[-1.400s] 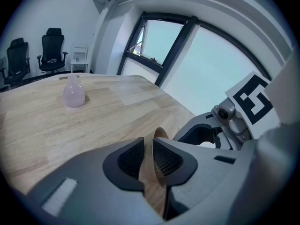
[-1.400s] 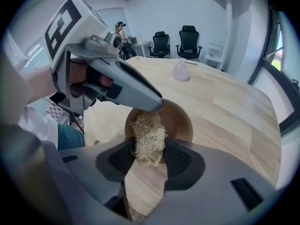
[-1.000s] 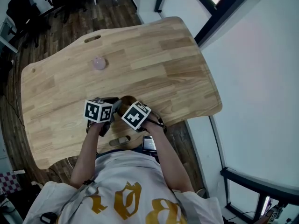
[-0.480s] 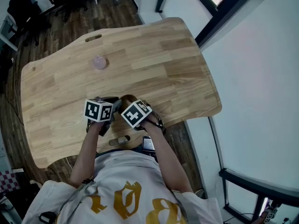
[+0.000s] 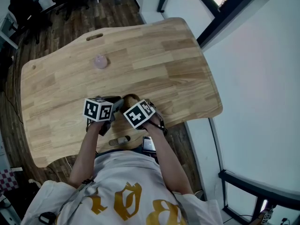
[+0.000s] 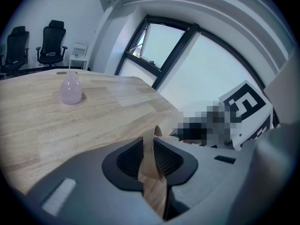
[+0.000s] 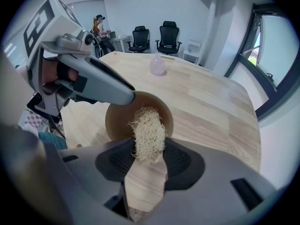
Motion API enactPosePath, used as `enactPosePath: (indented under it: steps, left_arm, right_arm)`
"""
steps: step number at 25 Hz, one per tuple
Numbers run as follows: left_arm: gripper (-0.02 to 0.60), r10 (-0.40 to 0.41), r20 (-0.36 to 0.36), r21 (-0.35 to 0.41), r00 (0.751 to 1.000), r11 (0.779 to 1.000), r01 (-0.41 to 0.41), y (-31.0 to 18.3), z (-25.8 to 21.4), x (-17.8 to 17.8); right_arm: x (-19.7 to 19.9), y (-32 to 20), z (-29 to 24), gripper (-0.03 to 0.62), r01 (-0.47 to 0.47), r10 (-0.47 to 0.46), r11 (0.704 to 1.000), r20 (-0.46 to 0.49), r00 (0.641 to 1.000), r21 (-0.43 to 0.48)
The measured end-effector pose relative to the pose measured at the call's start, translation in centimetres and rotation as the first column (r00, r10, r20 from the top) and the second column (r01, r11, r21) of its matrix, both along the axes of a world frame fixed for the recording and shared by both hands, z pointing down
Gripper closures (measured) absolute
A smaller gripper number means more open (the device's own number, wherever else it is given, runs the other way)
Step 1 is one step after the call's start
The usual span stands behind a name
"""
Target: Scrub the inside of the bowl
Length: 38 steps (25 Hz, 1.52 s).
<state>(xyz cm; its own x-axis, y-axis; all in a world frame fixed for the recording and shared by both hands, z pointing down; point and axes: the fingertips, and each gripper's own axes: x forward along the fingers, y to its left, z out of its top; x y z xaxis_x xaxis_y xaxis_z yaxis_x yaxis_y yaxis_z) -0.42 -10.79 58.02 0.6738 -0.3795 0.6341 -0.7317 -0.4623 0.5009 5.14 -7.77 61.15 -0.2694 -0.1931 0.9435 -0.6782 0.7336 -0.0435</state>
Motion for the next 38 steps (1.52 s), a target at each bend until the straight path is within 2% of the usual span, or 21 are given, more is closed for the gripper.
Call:
enactPosePath:
  steps: [6,12,19,24,28,33,38]
  left_arm:
    - [0.523,0.002,-0.012,-0.013,1.0,1.0,-0.002,0.1,0.2,0.3]
    - [0.523,-0.006,-0.01,-0.019,1.0,1.0,0.006,-0.1,0.4,0.2]
    - [0.523,-0.023,-0.029,-0.032,0.999,0.999,0.022,-0.3,0.4,0.0]
    - [0.523,-0.026,-0.03,-0.041,0.999,0.999,0.024,-0.3,0.4,-0.1]
    - [0.523,-0.034,-0.044,-0.052,0.998,0.998,0.032,-0.4,0.3,-0.2]
    - [0.523,-0.039,-0.052,-0.064,0.998,0.997,0.036,-0.3,0.4,-0.3]
    - [0.523,-0.088,-0.09,-0.067,0.992,0.994,0.082,-0.6,0.2,-0.9]
  right_arm:
    - [0.2,-0.5,-0.3,0.422,-0.009,0.009,0.999,0.001,1.0,0.037]
    - [-0.3,-0.9,-0.9,0.422,-0.016,0.012,0.997,0.05,0.999,0.079]
    - [-1.1,-1.2,-1.4,0.422,0.03,-0.04,0.99,0.073,0.996,0.136]
    - [-1.2,-1.4,-1.5,0.422,0.058,-0.07,0.982,0.055,0.996,0.182]
    - [-2.2,-1.6,-2.5,0.421,0.047,-0.068,0.979,0.098,0.993,0.2]
    - [-3.1,-1.5,-2.8,0.422,0.084,-0.109,0.974,0.11,0.988,0.21]
    - [-3.8,-1.2,-3.0,0.422,0.107,-0.137,0.971,0.129,0.982,0.214]
